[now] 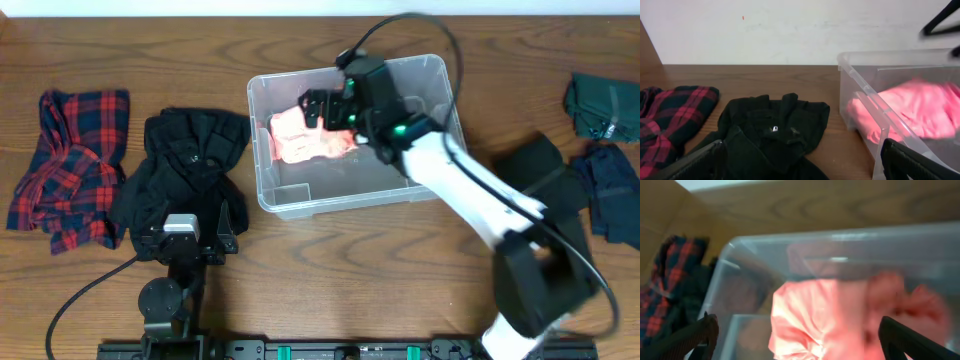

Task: Pack container
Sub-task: 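Carry the pink shirt into the bin's left side and release, then move the right gripper to the dark green cloth and grasp it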

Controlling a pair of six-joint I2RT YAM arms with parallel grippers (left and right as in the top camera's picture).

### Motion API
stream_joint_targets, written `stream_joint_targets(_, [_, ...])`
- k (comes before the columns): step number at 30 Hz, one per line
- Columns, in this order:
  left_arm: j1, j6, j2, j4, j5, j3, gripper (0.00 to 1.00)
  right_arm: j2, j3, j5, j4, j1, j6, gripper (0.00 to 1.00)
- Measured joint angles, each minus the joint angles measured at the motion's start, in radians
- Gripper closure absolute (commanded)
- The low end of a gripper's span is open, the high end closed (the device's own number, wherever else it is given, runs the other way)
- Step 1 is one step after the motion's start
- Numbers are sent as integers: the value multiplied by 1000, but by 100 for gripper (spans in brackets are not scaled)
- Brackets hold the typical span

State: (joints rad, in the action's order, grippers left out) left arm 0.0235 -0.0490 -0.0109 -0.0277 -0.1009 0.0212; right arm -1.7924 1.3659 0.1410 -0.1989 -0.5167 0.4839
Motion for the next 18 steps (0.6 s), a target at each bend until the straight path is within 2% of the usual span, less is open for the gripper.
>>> stream_joint_targets(8, [0,0,0,0,0,0,2,220,4,0,-145,179,-134,1])
stream_joint_targets(13, [0,0,0,0,0,0,2,246,5,1,-187,394,-182,1])
stream_joint_targets(18, [0,0,0,0,0,0,2,235,5,-4,-224,629,-157,3])
